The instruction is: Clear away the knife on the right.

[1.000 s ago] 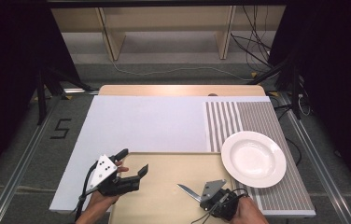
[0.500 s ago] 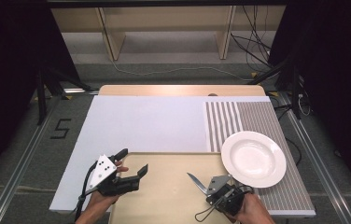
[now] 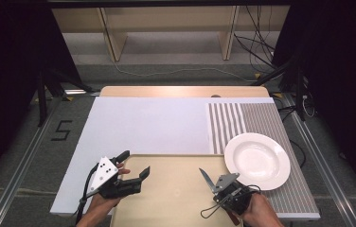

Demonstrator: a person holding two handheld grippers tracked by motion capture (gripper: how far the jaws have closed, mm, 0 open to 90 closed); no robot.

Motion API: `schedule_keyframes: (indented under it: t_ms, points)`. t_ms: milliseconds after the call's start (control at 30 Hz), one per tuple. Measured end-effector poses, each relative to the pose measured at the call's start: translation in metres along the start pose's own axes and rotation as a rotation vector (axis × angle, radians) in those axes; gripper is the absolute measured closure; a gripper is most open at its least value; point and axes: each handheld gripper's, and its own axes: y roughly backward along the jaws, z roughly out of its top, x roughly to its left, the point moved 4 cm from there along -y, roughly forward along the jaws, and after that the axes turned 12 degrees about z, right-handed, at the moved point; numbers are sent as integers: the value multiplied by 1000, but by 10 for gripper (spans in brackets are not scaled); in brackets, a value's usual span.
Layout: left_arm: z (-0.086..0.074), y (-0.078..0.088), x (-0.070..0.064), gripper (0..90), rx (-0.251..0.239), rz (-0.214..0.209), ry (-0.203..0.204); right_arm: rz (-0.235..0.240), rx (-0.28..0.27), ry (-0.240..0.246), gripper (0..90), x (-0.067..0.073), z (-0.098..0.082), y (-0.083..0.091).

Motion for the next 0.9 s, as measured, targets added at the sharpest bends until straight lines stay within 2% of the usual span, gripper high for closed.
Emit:
schedule_keyframes:
  t_ms: [400, 900]
  points:
    - [0, 0, 0, 126, 1, -1, 2, -27, 10, -20, 900, -8, -4, 3]
    - [0, 0, 0, 126, -1, 0, 4, -38, 11, -60, 900, -19, -12, 11]
